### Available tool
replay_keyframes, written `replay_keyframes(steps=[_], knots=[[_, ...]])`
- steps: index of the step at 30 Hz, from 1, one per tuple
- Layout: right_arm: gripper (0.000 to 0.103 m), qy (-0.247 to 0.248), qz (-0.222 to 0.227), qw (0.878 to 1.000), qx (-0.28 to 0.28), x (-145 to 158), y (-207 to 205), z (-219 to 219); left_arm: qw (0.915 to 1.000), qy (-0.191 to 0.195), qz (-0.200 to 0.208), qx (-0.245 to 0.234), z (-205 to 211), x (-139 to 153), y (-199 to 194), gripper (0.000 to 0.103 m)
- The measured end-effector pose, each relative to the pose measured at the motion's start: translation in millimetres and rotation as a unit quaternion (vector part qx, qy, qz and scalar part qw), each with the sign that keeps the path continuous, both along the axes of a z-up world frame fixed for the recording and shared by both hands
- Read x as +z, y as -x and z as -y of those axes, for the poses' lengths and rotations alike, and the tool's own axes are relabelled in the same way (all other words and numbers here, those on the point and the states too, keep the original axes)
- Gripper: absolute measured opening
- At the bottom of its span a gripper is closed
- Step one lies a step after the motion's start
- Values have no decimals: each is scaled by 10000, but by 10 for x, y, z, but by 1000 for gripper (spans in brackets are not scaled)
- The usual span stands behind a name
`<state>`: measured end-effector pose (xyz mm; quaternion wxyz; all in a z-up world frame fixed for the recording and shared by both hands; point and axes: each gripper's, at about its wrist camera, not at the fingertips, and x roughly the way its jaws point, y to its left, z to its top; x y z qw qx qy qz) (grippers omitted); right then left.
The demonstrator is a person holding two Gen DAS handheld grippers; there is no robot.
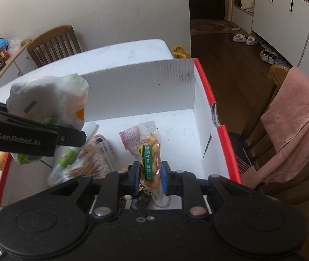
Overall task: Organize objects
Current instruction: 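Open the left tool to drop the wipes pack while the right tool releases the snack packet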
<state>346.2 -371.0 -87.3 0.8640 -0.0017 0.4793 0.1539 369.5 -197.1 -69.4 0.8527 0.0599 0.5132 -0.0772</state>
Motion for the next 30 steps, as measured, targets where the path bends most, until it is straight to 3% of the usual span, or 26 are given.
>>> replay_keyframes(steps=[5,12,23,27,30], knots=[[18,75,-118,9999,36,-77,-99,-27,9990,-439,-73,-73,17,-163,-107,53],[19,257,-191,9992,220,-162,-115,-83,9969,-709,-258,-240,90,-313,-173,53],[23,447,-198,9977,459,-200,-113,-142,9955,-789,-375,-355,131,-385,-183,57],[27,411,-212,9977,500,-183,-95,-111,9956,-775,-366,-377,102,-379,-167,66],[30,332,-203,9977,563,-162,-72,-83,9960,-718,-359,-392,70,-365,-130,68]])
